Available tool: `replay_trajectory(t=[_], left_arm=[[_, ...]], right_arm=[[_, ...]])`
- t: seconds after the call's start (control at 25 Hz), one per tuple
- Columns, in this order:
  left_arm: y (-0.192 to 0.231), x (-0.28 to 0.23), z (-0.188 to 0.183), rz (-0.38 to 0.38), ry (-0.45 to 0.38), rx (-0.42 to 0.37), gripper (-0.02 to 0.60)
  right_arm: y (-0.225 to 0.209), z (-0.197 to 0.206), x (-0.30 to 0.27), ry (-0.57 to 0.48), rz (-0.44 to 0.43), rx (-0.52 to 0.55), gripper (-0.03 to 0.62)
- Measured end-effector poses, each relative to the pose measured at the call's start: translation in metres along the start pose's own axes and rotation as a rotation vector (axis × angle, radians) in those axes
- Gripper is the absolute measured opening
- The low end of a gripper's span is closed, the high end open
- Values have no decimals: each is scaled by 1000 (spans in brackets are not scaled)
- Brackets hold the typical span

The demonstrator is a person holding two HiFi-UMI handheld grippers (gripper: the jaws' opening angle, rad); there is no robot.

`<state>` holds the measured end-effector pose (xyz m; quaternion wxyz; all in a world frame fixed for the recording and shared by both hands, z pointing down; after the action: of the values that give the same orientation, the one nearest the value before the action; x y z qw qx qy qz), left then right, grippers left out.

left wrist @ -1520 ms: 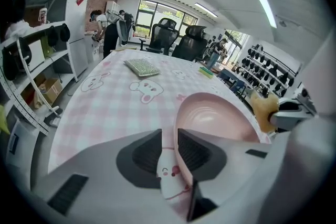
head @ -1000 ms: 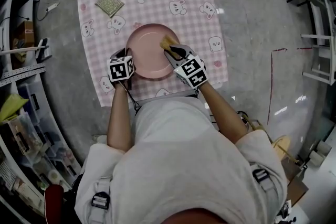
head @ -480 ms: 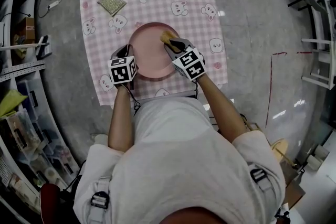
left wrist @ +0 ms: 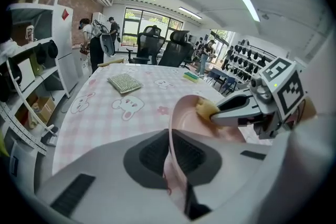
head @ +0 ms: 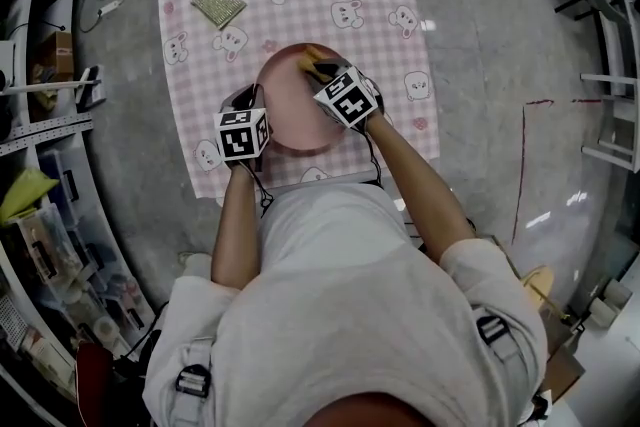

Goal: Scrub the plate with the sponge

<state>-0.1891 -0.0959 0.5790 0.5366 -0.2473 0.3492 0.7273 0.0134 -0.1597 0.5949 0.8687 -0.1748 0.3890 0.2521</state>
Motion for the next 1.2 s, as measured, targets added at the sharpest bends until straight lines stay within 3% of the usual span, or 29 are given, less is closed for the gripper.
replay_trajectory(t=[0.56, 0.8, 0.96, 1.2], left_arm=[[-12, 1, -6, -5, -15, -48, 25], [-13, 1, -5, 6, -4, -30, 25], [-10, -2, -3, 20, 3, -8, 25], [-4, -3, -2, 34, -2, 3, 26]], right_arm=[[17, -18, -12, 1, -25, 47, 64], [51, -25, -15, 31, -154, 256, 66], [72, -18, -14, 69, -257, 339, 64], [107, 3, -10, 203, -421, 471, 64]])
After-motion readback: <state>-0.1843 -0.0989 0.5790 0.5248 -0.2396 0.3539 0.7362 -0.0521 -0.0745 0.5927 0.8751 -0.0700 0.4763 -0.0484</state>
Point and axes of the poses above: the fingertips, and each gripper's own axes: x backward along the fingers, y to its left, z out of its underside, the point moved 10 cm from there along x, backward along the fingers, and after that the axes turned 1 degree about x, right-handed, at the moved point
